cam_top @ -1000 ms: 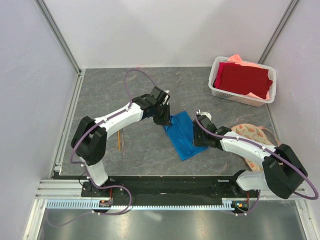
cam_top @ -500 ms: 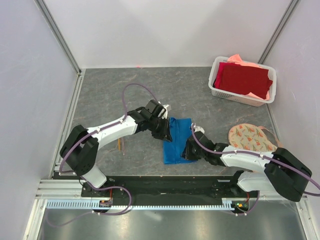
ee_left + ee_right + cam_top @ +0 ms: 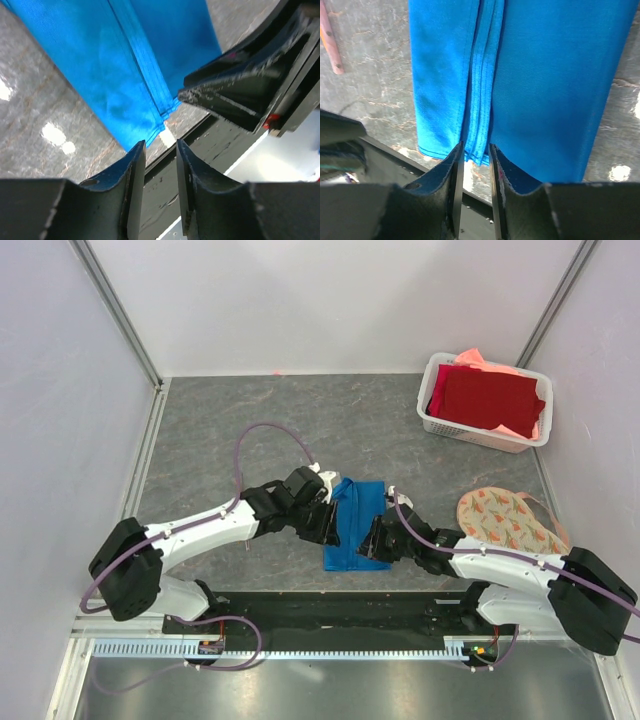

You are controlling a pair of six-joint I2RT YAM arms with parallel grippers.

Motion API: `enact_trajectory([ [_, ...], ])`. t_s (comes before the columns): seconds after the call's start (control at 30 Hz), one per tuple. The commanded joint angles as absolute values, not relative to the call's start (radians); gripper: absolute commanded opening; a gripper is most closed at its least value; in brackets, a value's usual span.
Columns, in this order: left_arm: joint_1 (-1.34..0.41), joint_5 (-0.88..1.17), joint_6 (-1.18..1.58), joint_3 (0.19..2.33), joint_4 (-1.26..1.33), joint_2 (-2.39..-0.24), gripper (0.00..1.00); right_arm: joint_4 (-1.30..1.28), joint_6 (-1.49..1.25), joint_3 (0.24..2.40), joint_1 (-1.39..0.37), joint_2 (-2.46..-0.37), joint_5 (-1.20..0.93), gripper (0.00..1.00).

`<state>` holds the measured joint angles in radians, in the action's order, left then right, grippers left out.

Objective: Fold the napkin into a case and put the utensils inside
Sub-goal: Fold the lower triangle-folded napkin at the center of the board.

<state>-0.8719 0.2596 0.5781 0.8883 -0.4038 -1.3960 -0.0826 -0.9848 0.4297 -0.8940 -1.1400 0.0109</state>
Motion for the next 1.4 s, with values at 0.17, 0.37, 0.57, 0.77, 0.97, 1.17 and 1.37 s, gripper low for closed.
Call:
enact_trajectory([
  [0.17,-1.006,0.055,0.552,0.896,-0.384,-1.373,0.41,-0.009,-1.048,0.403,-0.896,-1.100,0.002,0.31],
  [0.37,-1.135,-0.100,0.572,0.908,-0.321,-1.417,0.44,-0.009,-1.051,0.370,-0.896,-1.101,0.003,0.27],
  [0.57,-1.239,-0.201,0.568,0.925,-0.278,-1.497,0.51,0.034,-1.048,0.365,-0.894,-1.138,-0.029,0.31],
  [0.77,-1.302,-0.328,0.537,0.959,-0.290,-1.610,0.51,0.049,-1.052,0.339,-0.894,-1.137,-0.035,0.32],
  [0.97,-1.321,-0.423,0.529,0.980,-0.345,-1.649,0.49,0.054,-1.048,0.324,-0.894,-1.131,-0.038,0.32],
  [1.17,-1.330,-0.448,0.531,0.989,-0.347,-1.670,0.46,0.069,-1.049,0.318,-0.894,-1.135,-0.046,0.32],
  [1.37,-1.338,-0.426,0.535,0.988,-0.351,-1.692,0.43,0.067,-1.046,0.333,-0.893,-1.143,-0.041,0.32],
])
